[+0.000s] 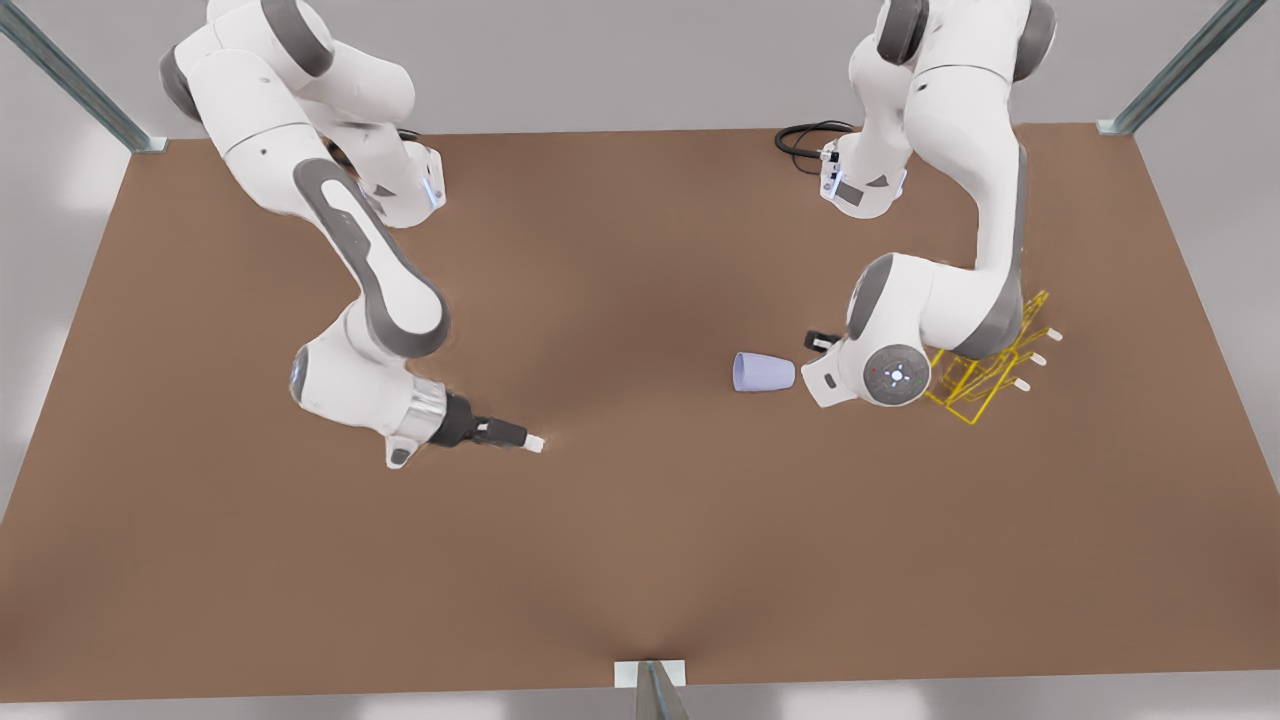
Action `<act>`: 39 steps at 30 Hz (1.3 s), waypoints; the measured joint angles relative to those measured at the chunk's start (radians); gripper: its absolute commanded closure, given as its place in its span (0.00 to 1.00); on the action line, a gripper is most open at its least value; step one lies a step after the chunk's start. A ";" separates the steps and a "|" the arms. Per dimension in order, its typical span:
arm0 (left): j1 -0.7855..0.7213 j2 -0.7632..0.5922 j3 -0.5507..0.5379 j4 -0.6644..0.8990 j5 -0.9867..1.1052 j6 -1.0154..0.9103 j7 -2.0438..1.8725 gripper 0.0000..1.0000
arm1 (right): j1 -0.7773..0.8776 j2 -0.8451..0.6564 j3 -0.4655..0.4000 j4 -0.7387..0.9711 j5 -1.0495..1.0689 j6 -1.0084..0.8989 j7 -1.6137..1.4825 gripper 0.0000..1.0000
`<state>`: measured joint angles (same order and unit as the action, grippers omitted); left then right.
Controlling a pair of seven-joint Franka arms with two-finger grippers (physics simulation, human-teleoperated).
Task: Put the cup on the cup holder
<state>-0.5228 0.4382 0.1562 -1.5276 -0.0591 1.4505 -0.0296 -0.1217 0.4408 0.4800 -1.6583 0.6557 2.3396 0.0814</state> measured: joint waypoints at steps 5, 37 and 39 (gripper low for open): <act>0.008 -0.130 -0.128 -0.398 -0.055 0.433 -0.379 0.00 | 0.000 -0.156 -0.248 0.344 -0.457 -0.466 0.026 0.00; 0.069 -0.092 -0.183 -0.642 -0.113 0.937 -1.794 0.00 | 0.115 -0.188 -0.445 0.248 -0.701 -0.644 -0.048 0.00; 0.070 -0.080 -0.184 -0.642 -0.114 0.947 -1.817 0.00 | 0.115 -0.188 -0.445 0.248 -0.701 -0.643 -0.050 0.00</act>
<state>-0.4531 0.3579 -0.0275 -2.1695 -0.1727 2.3979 -1.8466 -0.0070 0.2527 0.0353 -1.4106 -0.0454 1.6967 0.0319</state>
